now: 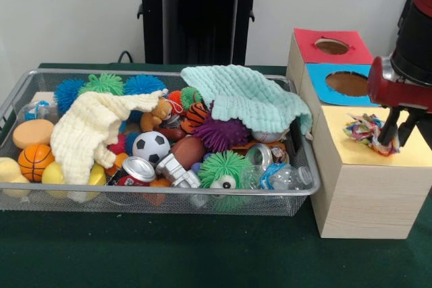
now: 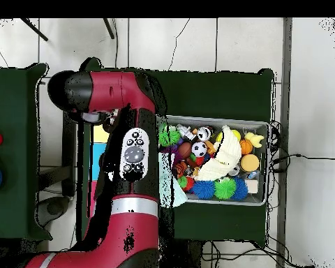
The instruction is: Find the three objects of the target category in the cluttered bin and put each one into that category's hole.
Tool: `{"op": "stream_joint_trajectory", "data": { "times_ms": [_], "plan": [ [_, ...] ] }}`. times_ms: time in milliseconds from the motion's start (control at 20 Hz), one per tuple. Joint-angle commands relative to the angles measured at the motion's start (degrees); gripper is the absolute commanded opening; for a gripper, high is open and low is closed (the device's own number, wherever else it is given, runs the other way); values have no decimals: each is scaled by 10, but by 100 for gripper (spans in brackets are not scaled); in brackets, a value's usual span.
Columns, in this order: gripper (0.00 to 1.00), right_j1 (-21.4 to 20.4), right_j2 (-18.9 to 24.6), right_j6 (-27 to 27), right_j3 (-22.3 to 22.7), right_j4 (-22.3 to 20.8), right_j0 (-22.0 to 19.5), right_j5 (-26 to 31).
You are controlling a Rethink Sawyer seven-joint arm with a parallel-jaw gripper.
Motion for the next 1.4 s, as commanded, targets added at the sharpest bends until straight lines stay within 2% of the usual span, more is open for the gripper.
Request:
{"op": "stream_joint_trajectory", "data": {
  "times_ms": [50,400,700,1000,1300,1400],
  "plan": [
    [0,46,11,168,-45,20,-5,41],
    [0,42,10,155,-34,28,-9,35],
    [0,8,7,131,9,33,-14,37],
    [0,-98,0,75,137,30,-17,42],
    [0,-149,9,22,216,23,-42,20],
    [0,-155,14,11,236,18,-50,1]
  ]
}}
